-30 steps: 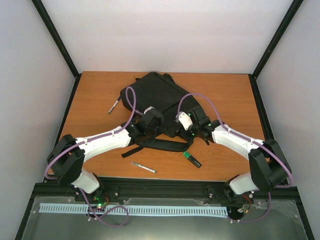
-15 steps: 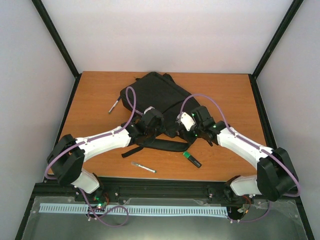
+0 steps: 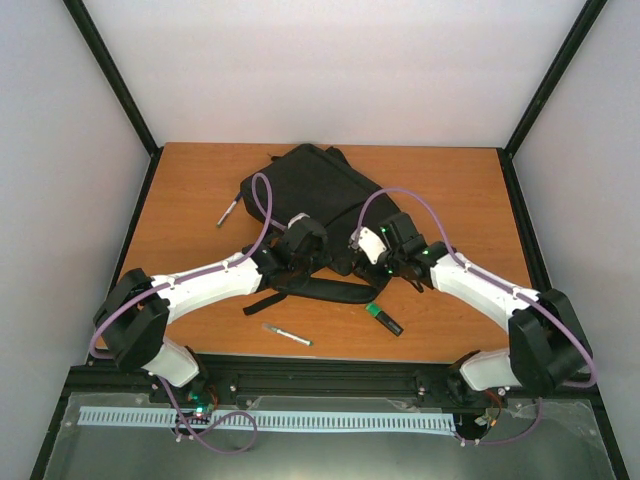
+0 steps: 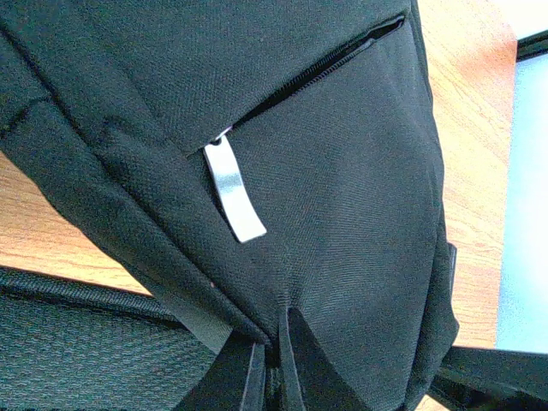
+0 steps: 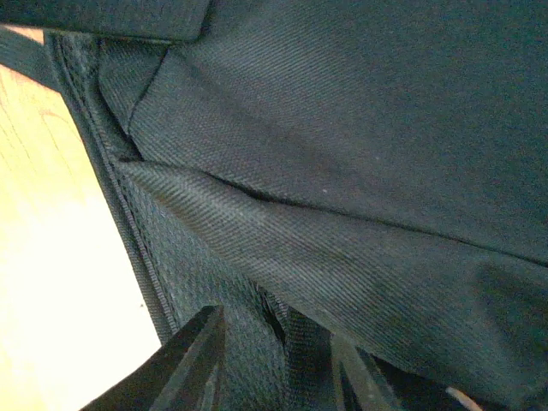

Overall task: Pack the student bag
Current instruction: Zip the student bag at the center of the board.

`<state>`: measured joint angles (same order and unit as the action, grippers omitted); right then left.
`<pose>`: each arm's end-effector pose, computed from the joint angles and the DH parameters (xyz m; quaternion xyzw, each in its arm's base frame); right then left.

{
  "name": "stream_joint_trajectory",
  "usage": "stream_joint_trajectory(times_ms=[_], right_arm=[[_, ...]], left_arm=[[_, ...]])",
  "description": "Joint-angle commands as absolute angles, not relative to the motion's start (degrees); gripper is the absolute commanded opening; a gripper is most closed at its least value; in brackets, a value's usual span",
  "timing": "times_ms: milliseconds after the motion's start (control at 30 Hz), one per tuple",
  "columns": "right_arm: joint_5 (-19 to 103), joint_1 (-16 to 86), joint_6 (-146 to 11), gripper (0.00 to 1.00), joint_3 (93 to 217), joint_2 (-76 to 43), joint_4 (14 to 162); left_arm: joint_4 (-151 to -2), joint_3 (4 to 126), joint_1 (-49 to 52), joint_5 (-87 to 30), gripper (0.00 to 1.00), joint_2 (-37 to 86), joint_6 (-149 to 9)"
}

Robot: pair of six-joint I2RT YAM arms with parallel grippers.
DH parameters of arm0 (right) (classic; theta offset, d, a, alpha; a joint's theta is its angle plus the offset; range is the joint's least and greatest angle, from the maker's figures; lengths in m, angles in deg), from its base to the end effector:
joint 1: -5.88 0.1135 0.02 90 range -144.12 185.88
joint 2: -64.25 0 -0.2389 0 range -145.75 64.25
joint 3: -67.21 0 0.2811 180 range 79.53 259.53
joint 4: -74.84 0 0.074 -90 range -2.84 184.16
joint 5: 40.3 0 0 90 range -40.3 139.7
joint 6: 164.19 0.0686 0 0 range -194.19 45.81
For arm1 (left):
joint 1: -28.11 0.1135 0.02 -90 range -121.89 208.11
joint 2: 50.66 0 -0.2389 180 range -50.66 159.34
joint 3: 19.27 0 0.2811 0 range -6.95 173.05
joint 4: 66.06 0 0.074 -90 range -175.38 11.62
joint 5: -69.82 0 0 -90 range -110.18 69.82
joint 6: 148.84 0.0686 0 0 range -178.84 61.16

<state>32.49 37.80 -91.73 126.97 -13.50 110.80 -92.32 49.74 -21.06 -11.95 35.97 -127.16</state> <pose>0.2598 0.1858 0.1473 -0.4354 0.8346 0.1795 0.2857 0.2534 -0.2782 0.1685 -0.1804 0.9003 -0.2997 0.2591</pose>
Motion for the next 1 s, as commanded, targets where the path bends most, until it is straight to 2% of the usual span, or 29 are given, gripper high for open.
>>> stream_joint_trajectory(times_ms=[0,300,367,500,567,967], right_arm=[[31.9,38.8,-90.2,0.36,127.9,-16.3,107.1],[33.8,39.5,-86.6,0.4,129.1,-20.5,102.2],[34.2,39.5,-86.2,0.36,129.0,-20.5,100.7],[35.7,39.5,-86.6,0.14,129.4,-20.2,100.8],[36.1,39.5,-87.1,0.08,129.2,-19.1,101.8],[35.4,38.4,-93.1,0.03,127.9,-15.7,111.2]], left_arm=[[-90.1,52.8,-20.9,-12.5,0.01,34.9,-125.9],[-90.0,52.8,-20.8,-13.6,0.01,35.1,-126.0],[-90.0,52.5,-20.8,-13.8,0.01,35.1,-126.0],[-90.3,52.2,-20.8,-13.4,0.01,34.7,-126.0],[-90.6,51.8,-20.9,-12.8,0.01,34.3,-125.8],[-90.9,51.2,-20.8,-11.5,0.01,33.5,-124.7]])
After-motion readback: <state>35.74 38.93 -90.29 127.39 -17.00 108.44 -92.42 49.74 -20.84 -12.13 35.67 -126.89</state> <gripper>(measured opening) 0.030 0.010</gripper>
